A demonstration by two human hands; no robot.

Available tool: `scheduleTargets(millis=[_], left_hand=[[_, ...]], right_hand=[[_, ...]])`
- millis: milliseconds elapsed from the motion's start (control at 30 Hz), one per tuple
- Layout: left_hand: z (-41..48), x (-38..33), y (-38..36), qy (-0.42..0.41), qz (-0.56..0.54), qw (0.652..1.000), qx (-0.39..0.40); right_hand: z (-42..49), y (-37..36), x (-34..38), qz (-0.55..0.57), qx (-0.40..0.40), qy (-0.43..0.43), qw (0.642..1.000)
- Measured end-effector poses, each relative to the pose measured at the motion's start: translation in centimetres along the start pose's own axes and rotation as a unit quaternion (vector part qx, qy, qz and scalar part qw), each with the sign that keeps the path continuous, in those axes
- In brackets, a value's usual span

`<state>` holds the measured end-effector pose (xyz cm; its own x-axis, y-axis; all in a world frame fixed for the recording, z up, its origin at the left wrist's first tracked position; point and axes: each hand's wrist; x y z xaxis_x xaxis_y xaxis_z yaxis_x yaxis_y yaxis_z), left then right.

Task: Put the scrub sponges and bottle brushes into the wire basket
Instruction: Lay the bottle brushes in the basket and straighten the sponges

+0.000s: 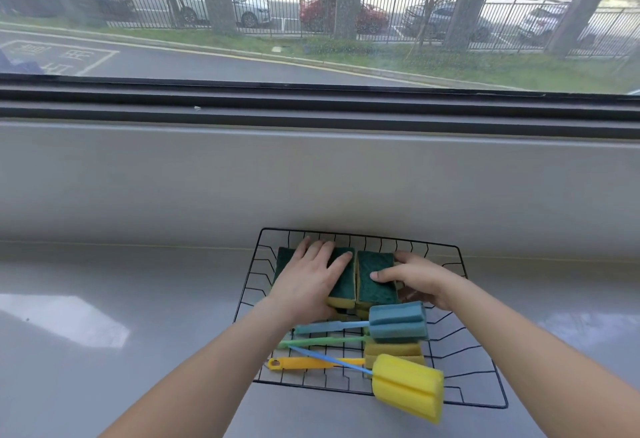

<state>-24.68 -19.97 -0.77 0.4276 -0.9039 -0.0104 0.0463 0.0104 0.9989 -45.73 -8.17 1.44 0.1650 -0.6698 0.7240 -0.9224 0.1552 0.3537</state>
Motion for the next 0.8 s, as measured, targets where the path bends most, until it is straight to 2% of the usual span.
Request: scheduleTargets(millis=[233, 400, 800], left_hand=[[-0.8, 0.5, -0.8, 0.02, 0.0, 1.0, -0.014], [-0.9, 0.7, -0.7, 0.023, 0.004, 1.0, -0.011], [-1.0, 0.5, -0.8, 0.018, 0.022, 0.999, -0.016]], right_hand=[[1.0, -0.3, -0.6, 0.055, 0.012, -0.011, 0.998], [0.4, 0.2, 0.4, 0.054, 0.018, -0.013, 0.998], [0.6, -0.7, 0.9, 0.011, -0.026, 0.017, 0.999]])
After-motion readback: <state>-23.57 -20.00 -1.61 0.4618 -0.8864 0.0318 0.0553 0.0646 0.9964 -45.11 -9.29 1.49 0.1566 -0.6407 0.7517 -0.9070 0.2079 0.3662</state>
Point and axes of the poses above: each hand's wrist, its own z-axis towards the middle knuckle, its own y-axis out of the back of the hand, x = y × z, and after that the axes turned 4 degrees about y, right-handed
